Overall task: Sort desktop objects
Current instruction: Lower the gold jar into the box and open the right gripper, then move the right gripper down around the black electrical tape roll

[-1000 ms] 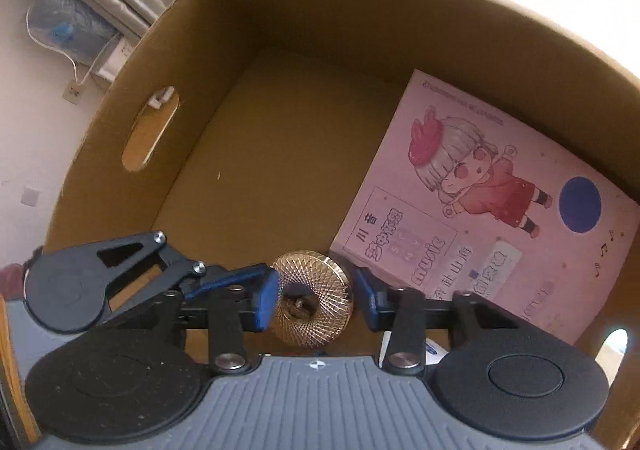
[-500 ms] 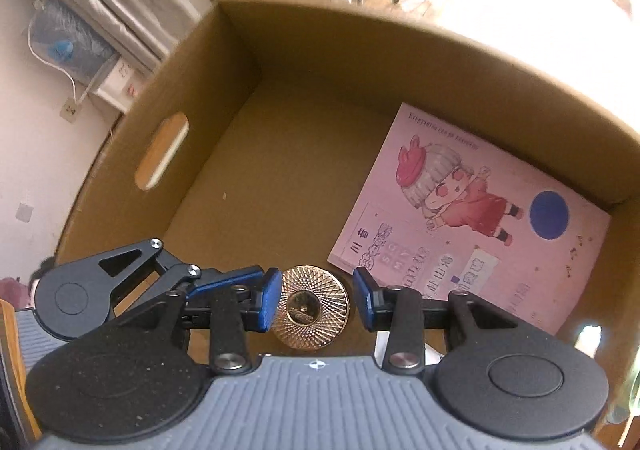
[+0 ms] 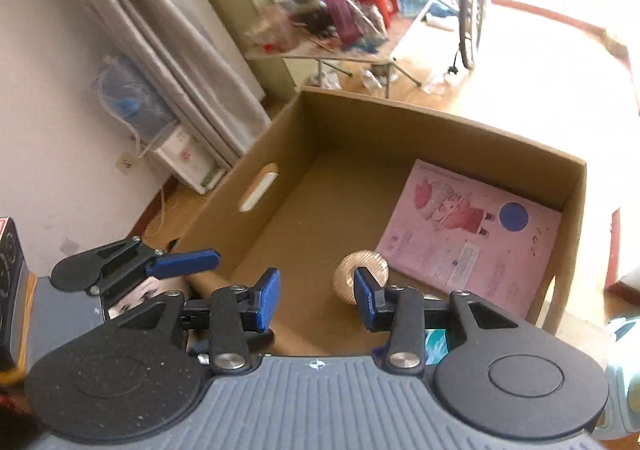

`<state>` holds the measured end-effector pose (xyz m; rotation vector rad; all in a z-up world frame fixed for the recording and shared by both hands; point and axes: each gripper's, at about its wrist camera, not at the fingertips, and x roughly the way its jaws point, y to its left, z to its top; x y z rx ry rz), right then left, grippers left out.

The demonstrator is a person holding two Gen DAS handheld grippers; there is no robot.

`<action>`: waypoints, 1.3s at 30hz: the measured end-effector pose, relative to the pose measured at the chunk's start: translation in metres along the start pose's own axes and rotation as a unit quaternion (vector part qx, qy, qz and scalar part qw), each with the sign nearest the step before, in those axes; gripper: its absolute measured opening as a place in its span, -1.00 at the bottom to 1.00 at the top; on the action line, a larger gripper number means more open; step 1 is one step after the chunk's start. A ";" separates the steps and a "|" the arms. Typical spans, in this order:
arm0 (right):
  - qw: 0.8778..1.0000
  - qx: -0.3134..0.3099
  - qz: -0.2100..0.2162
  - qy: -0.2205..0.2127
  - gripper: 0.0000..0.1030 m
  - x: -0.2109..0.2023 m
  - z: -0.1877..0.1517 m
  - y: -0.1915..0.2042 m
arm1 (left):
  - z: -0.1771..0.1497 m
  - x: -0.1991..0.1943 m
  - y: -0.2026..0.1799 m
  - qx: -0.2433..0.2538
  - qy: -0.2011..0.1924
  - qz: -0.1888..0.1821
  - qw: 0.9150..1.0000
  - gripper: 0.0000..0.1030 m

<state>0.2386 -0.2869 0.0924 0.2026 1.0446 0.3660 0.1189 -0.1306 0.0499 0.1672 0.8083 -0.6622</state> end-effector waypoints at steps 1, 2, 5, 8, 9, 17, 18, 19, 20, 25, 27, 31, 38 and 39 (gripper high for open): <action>1.000 -0.005 0.004 -0.004 -0.15 -0.007 -0.008 0.005 | 0.005 0.007 0.011 -0.003 -0.006 0.001 1.000 0.53; 1.000 -0.010 0.007 -0.009 -0.15 -0.012 -0.015 0.010 | 0.004 0.008 0.019 -0.007 -0.012 0.004 1.000 0.54; 0.999 -0.036 0.014 -0.021 -0.15 -0.025 -0.038 0.026 | -0.005 0.010 0.034 -0.013 -0.025 0.016 0.999 0.56; 0.998 -0.061 0.013 -0.028 -0.15 -0.031 -0.062 0.042 | -0.028 -0.002 0.023 -0.011 -0.030 0.034 0.999 0.56; 0.997 -0.067 0.013 -0.028 -0.15 -0.031 -0.069 0.047 | -0.033 -0.003 0.020 -0.009 -0.030 0.038 0.999 0.56; 0.998 -0.061 0.020 -0.007 -0.15 0.003 -0.113 0.056 | -0.087 0.006 -0.010 -0.012 -0.011 0.057 0.998 0.57; 0.998 -0.059 0.016 -0.006 -0.15 0.009 -0.117 0.056 | -0.091 0.010 -0.012 -0.009 -0.010 0.061 0.998 0.57; 0.998 -0.060 0.009 -0.005 -0.15 0.015 -0.121 0.056 | -0.093 0.013 -0.014 -0.003 -0.011 0.065 0.998 0.57; 0.998 -0.060 0.003 -0.005 -0.15 0.021 -0.123 0.056 | -0.095 0.016 -0.016 0.004 -0.012 0.073 0.997 0.57; 0.998 -0.059 -0.022 -0.004 -0.15 0.047 -0.132 0.055 | -0.095 0.043 -0.008 0.014 -0.002 0.100 0.995 0.57; 0.998 -0.053 -0.029 -0.004 -0.15 0.057 -0.134 0.052 | -0.094 0.053 -0.002 0.011 0.007 0.104 0.995 0.56; 0.999 -0.030 -0.032 0.014 -0.15 0.077 -0.134 0.042 | -0.093 0.069 0.007 0.006 0.024 0.108 0.994 0.55; 0.998 -0.014 -0.051 0.029 -0.15 0.103 -0.131 0.033 | -0.089 0.086 0.017 0.006 0.039 0.099 0.994 0.55; 0.998 -0.009 -0.051 0.031 -0.15 0.105 -0.131 0.032 | -0.089 0.088 0.018 0.007 0.040 0.097 0.994 0.55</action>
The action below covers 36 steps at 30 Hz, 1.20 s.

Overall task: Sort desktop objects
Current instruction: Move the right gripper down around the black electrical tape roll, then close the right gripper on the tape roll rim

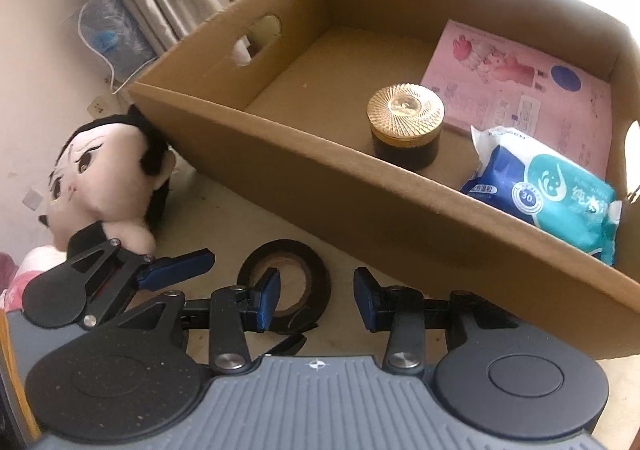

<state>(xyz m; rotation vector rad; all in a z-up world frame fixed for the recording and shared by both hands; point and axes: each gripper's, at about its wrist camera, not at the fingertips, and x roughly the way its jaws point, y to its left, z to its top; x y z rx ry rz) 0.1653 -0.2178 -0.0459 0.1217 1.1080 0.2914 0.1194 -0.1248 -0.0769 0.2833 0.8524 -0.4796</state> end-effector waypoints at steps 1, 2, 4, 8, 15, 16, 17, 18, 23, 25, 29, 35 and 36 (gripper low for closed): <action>1.000 0.004 0.000 0.003 -0.15 0.003 0.001 -0.001 | 0.000 0.002 0.001 0.002 0.000 0.000 1.000 0.55; 1.000 0.007 0.000 0.006 -0.15 0.005 0.001 -0.001 | 0.000 0.006 0.002 0.004 0.000 -0.001 1.000 0.55; 1.000 0.009 -0.001 0.009 -0.15 0.008 0.001 -0.001 | -0.001 0.009 0.001 0.009 0.000 -0.002 1.000 0.55; 1.000 0.003 -0.010 0.015 -0.15 0.015 0.002 0.002 | -0.002 0.013 0.000 0.017 -0.002 -0.002 1.000 0.54; 0.999 -0.011 -0.020 0.031 -0.28 0.025 0.001 0.009 | -0.007 0.011 0.000 0.025 -0.005 -0.008 1.000 0.52; 0.999 -0.011 -0.020 0.036 -0.33 0.027 0.000 0.009 | -0.008 0.010 0.000 0.025 -0.005 -0.010 1.000 0.52; 0.999 -0.010 -0.020 0.041 -0.39 0.028 -0.001 0.008 | -0.009 0.009 0.000 0.026 -0.005 -0.012 1.000 0.52; 0.999 -0.011 -0.020 0.039 -0.42 0.028 -0.002 0.008 | -0.009 0.008 -0.001 0.026 -0.004 -0.013 1.000 0.52; 0.999 -0.016 -0.021 0.042 -0.45 0.025 -0.005 0.008 | -0.013 0.004 -0.002 0.030 -0.005 -0.021 0.999 0.51; 0.999 -0.020 -0.024 0.043 -0.45 0.024 -0.007 0.008 | -0.014 0.000 -0.003 0.030 -0.006 -0.023 0.999 0.48; 0.998 -0.023 -0.026 0.044 -0.46 0.021 -0.011 0.005 | -0.017 -0.008 -0.006 0.030 -0.009 -0.027 0.999 0.47; 0.998 -0.020 -0.028 0.046 -0.46 0.012 -0.021 -0.004 | -0.026 -0.024 -0.017 0.045 -0.015 -0.032 0.998 0.49; 0.998 -0.020 -0.028 0.046 -0.46 0.011 -0.023 -0.007 | -0.028 -0.026 -0.020 0.048 -0.016 -0.033 0.998 0.50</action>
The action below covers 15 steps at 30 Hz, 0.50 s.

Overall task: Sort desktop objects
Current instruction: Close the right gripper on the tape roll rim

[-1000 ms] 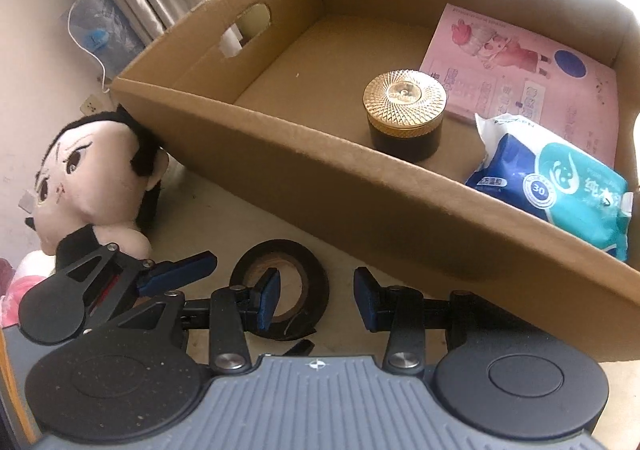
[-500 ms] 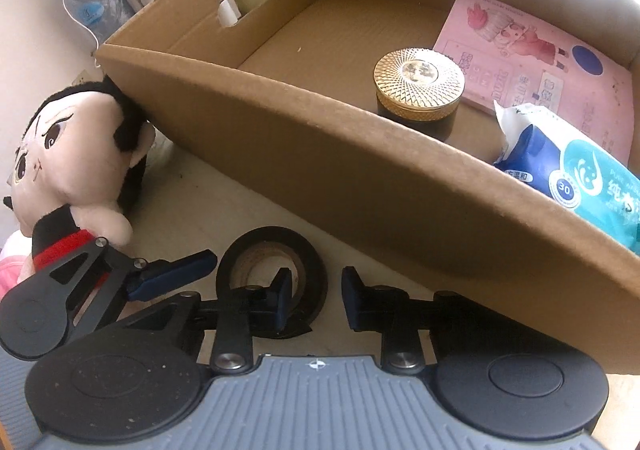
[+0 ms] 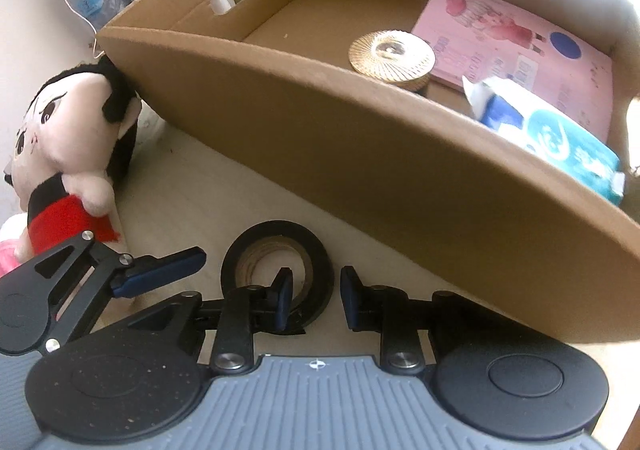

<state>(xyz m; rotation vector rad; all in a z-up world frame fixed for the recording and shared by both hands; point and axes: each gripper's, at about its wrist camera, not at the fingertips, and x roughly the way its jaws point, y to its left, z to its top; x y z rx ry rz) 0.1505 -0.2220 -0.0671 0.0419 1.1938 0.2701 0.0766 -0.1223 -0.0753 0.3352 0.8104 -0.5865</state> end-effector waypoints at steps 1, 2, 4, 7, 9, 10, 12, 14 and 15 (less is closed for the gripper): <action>1.000 0.000 0.000 0.000 -0.46 0.000 0.000 0.000 | -0.001 -0.002 -0.003 0.003 0.000 -0.001 1.000 0.50; 1.000 0.000 0.000 0.000 -0.46 0.000 -0.001 -0.001 | -0.003 -0.004 -0.006 0.006 -0.001 -0.002 1.000 0.50; 1.000 0.000 0.001 0.000 -0.46 -0.001 -0.002 -0.002 | -0.006 -0.009 -0.012 0.013 -0.001 -0.004 1.000 0.51; 1.000 0.000 0.002 -0.002 -0.46 -0.004 -0.007 -0.006 | -0.011 -0.015 -0.021 0.023 -0.001 -0.007 1.000 0.54; 1.000 -0.001 0.002 -0.004 -0.46 -0.006 -0.012 -0.008 | -0.015 -0.019 -0.026 0.030 0.000 -0.008 1.000 0.54; 1.000 -0.002 0.003 -0.005 -0.46 -0.007 -0.015 -0.009 | -0.017 -0.021 -0.028 0.033 0.000 -0.008 0.999 0.54; 1.000 -0.004 0.003 -0.006 -0.46 -0.008 -0.019 -0.011 | -0.021 -0.025 -0.031 0.038 0.000 -0.007 0.999 0.54; 1.000 -0.006 0.002 -0.007 -0.46 -0.012 -0.025 -0.011 | -0.026 -0.028 -0.034 0.039 -0.002 -0.007 0.999 0.55; 1.000 -0.007 0.003 -0.007 -0.46 -0.013 -0.027 -0.011 | -0.028 -0.029 -0.036 0.038 -0.003 -0.008 0.999 0.55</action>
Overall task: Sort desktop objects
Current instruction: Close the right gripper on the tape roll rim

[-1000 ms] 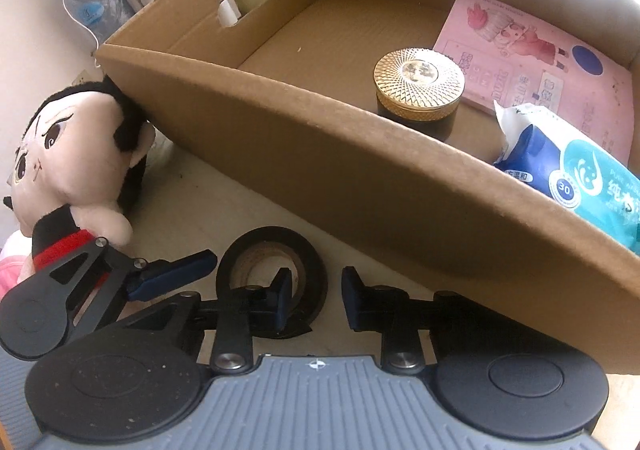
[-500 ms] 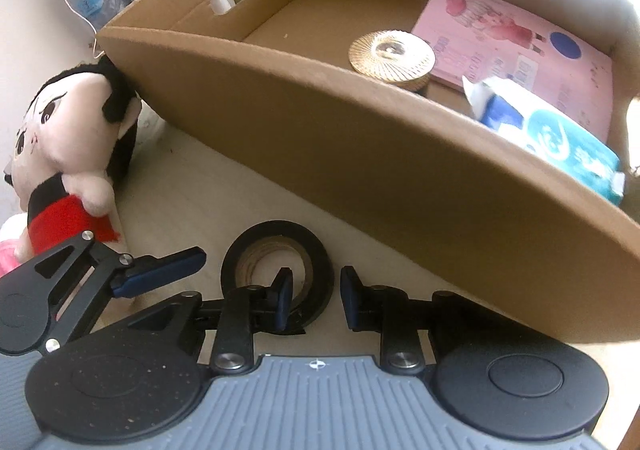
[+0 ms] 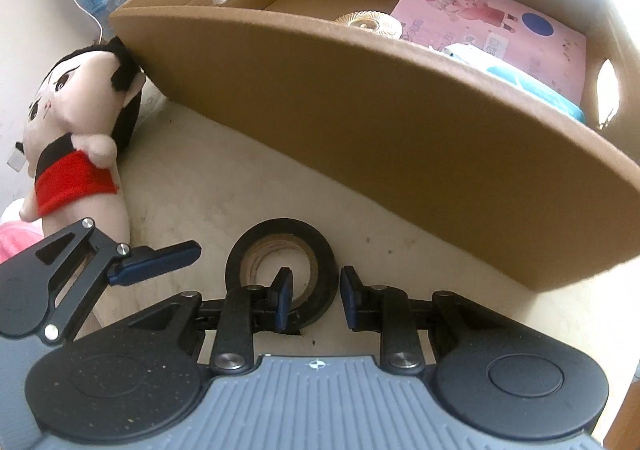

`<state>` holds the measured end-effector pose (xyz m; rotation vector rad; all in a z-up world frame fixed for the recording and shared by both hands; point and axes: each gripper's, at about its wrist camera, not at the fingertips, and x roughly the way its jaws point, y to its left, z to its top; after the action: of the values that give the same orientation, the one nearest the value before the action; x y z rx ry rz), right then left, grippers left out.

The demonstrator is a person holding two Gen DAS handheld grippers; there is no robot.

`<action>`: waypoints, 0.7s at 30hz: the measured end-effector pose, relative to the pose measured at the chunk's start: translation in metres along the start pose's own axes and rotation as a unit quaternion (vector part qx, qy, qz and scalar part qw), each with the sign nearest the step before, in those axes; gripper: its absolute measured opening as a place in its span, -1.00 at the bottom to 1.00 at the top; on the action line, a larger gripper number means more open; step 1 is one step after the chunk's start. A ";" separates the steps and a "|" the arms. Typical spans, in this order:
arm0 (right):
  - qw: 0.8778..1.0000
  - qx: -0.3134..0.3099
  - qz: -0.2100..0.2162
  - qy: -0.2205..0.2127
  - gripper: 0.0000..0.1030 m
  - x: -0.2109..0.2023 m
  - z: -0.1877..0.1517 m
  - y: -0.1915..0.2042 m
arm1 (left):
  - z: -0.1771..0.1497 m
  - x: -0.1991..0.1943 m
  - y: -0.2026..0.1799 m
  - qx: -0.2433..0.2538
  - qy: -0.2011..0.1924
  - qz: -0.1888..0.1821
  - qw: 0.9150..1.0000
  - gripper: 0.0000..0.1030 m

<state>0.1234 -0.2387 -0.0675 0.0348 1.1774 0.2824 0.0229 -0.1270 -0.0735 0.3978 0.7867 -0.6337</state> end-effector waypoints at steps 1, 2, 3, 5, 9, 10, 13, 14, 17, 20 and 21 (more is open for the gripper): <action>1.000 -0.001 0.001 -0.001 -0.45 0.000 -0.001 -0.002 | -0.002 -0.001 -0.001 0.000 0.000 -0.001 1.000 0.55; 1.000 -0.001 0.001 -0.001 -0.45 -0.002 -0.004 -0.002 | -0.004 -0.002 -0.003 0.000 0.000 -0.001 1.000 0.55; 1.000 0.000 0.002 -0.002 -0.45 -0.002 -0.006 -0.002 | -0.006 -0.003 -0.005 0.000 0.001 -0.002 1.000 0.54; 1.000 0.000 0.004 -0.004 -0.45 -0.003 -0.009 -0.004 | -0.003 0.007 -0.018 0.004 0.004 -0.003 1.000 0.55; 1.000 -0.001 0.009 -0.005 -0.45 -0.004 -0.012 -0.005 | -0.018 0.001 -0.025 0.013 -0.001 -0.003 1.000 0.55; 1.000 -0.002 0.010 -0.005 -0.45 -0.005 -0.012 -0.005 | -0.020 0.002 -0.030 0.015 -0.002 -0.003 1.000 0.55; 1.000 -0.004 0.013 -0.003 -0.45 -0.005 -0.015 -0.005 | -0.021 0.000 -0.035 0.012 -0.004 -0.003 1.000 0.54; 1.000 -0.003 0.014 -0.002 -0.45 -0.005 -0.015 -0.005 | -0.021 -0.001 -0.037 0.012 -0.005 -0.004 1.000 0.54; 1.000 -0.004 0.016 -0.002 -0.45 -0.006 -0.016 -0.004 | -0.019 0.003 -0.036 0.015 -0.007 -0.007 1.000 0.50; 1.000 -0.003 0.019 -0.001 -0.43 -0.006 -0.017 -0.005 | -0.020 0.000 -0.041 0.015 -0.008 -0.016 1.000 0.37; 1.000 -0.002 0.019 -0.002 -0.43 -0.006 -0.017 -0.005 | -0.021 -0.002 -0.043 0.015 -0.008 -0.018 1.000 0.31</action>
<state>0.1072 -0.2470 -0.0695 0.0540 1.1739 0.3193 -0.0171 -0.1470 -0.0900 0.4061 0.7719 -0.6820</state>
